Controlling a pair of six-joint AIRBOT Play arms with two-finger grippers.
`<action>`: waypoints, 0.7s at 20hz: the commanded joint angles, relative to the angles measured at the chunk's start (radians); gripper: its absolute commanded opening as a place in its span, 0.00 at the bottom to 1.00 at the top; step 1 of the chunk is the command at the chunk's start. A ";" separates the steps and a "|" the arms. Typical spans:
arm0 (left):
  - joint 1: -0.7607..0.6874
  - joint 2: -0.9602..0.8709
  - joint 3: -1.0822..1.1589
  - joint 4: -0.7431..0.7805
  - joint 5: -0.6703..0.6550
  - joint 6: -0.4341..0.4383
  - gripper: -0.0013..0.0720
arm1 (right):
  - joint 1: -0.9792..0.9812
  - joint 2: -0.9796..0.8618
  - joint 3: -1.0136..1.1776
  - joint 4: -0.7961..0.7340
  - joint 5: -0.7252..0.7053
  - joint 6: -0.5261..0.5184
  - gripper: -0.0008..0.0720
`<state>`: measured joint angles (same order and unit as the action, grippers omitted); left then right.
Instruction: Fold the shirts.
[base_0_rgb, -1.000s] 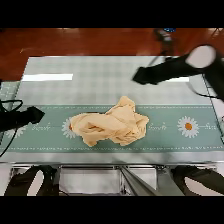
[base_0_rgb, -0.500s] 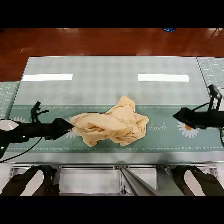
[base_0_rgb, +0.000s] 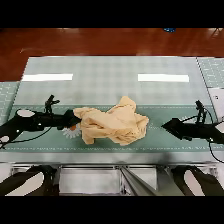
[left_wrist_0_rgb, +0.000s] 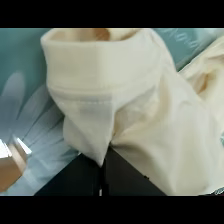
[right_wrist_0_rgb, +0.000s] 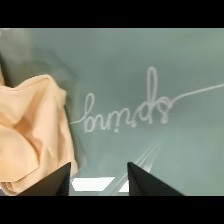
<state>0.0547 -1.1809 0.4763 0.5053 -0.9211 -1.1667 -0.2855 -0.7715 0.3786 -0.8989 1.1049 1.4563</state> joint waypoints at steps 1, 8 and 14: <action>-0.011 -0.023 0.077 -0.018 0.000 0.034 0.04 | 0.114 -0.074 -0.009 0.089 -0.084 -0.012 0.57; -0.011 -0.023 0.085 -0.016 -0.018 0.033 0.04 | 0.324 -0.448 0.126 0.167 -0.230 -0.034 0.57; 0.001 -0.018 0.111 -0.016 -0.023 0.055 0.04 | 0.494 -0.607 0.344 0.226 -0.234 -0.166 0.05</action>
<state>0.0467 -1.2022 0.5674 0.4896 -0.9401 -1.1316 0.1421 -1.3144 0.6182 -0.7086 0.8757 1.3773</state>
